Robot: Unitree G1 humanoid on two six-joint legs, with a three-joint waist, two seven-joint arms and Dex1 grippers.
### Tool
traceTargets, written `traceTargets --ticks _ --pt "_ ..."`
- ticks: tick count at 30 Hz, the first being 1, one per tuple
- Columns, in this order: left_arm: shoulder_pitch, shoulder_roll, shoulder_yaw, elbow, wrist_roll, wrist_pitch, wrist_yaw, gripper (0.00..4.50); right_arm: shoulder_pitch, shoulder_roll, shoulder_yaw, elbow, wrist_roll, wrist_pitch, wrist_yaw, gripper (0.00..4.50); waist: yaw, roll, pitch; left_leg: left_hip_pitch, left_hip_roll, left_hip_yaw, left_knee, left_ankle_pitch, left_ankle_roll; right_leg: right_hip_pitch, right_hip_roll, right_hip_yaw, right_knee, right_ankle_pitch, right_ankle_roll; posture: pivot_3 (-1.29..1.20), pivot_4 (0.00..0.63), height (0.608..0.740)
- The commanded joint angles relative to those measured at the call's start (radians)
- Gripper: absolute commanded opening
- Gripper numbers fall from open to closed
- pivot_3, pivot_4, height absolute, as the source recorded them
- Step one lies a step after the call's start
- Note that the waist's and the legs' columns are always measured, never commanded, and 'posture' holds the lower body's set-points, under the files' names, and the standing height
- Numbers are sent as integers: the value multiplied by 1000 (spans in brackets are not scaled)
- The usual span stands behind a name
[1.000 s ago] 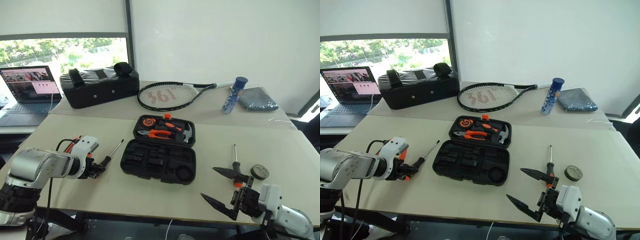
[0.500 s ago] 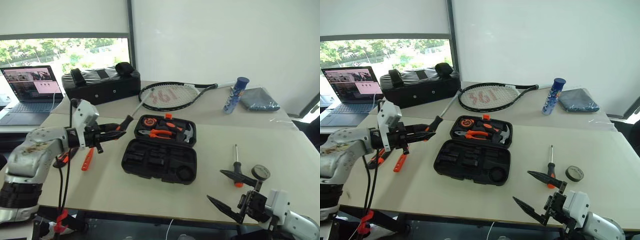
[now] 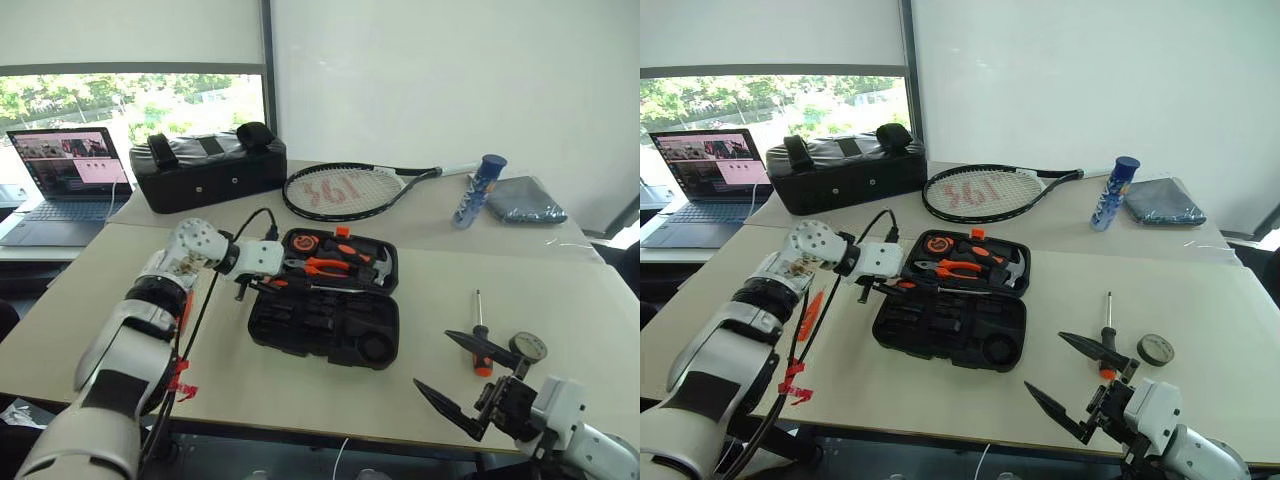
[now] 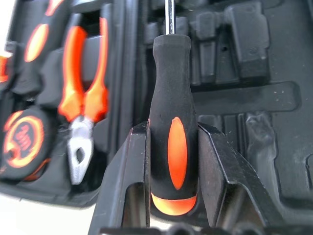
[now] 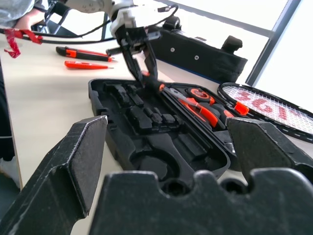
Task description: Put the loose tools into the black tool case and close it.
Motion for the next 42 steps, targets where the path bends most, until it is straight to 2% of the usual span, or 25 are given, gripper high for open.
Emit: traceTargets --ticks 1,12,19,21,22,23,28,34,37,42 --pt "-61 -21 -11 85 70 -47 51 851 12 11 5 -54 -5 5 -32 4500 1 0 0 0 0 0 0 0 0 0 0 0 0 0 0 0 150 740" --pt "-123 -98 -7 183 196 -10 241 851 43 26 14 -84 -22 4 -70 4500 3 0 0 1 -1 0 1 0 0 0 0 0 2 -1 3 0 150 740" --pt "-129 -115 -7 198 230 -18 225 851 49 31 22 -103 -34 11 -95 4500 4 0 0 1 -1 -1 1 0 0 1 0 0 3 -1 3 0 150 740" --pt "-127 -121 3 197 224 -30 222 1854 51 31 22 -106 -35 12 -98 4500 4 0 0 2 -1 -1 1 0 0 1 0 0 3 -1 3 0 150 740" --pt "-126 -125 18 193 209 -40 215 1895 53 32 24 -110 -36 14 -101 4500 7 0 0 2 -1 -1 1 0 0 1 0 0 3 -1 3 0 150 740" --pt "-126 -128 29 191 199 -47 210 2381 55 32 25 -112 -37 15 -103 4500 9 0 0 2 -1 -1 1 0 0 2 0 0 3 -1 3 0 150 740" --pt "-132 -131 129 170 96 -50 140 3890 63 28 30 -116 -37 18 -107 4500 7 0 0 2 -2 -1 1 0 -1 2 -2 0 3 -3 8 0 150 740" --pt "-118 -93 217 145 16 -14 85 3890 68 29 34 -100 -38 9 -100 4500 -5 0 0 2 -2 -1 1 0 0 1 -2 0 4 0 2 0 150 740" --pt "-86 -103 285 152 -47 76 91 3125 60 31 38 -91 -40 8 -100 4500 -3 0 0 2 -2 -1 1 0 0 1 -2 0 4 -1 3 0 150 740" --pt "-42 -130 327 158 -68 170 185 1269 60 27 37 -97 -39 11 -100 4500 1 0 0 2 -2 -1 1 0 0 2 -2 0 5 -1 3 0 150 740"
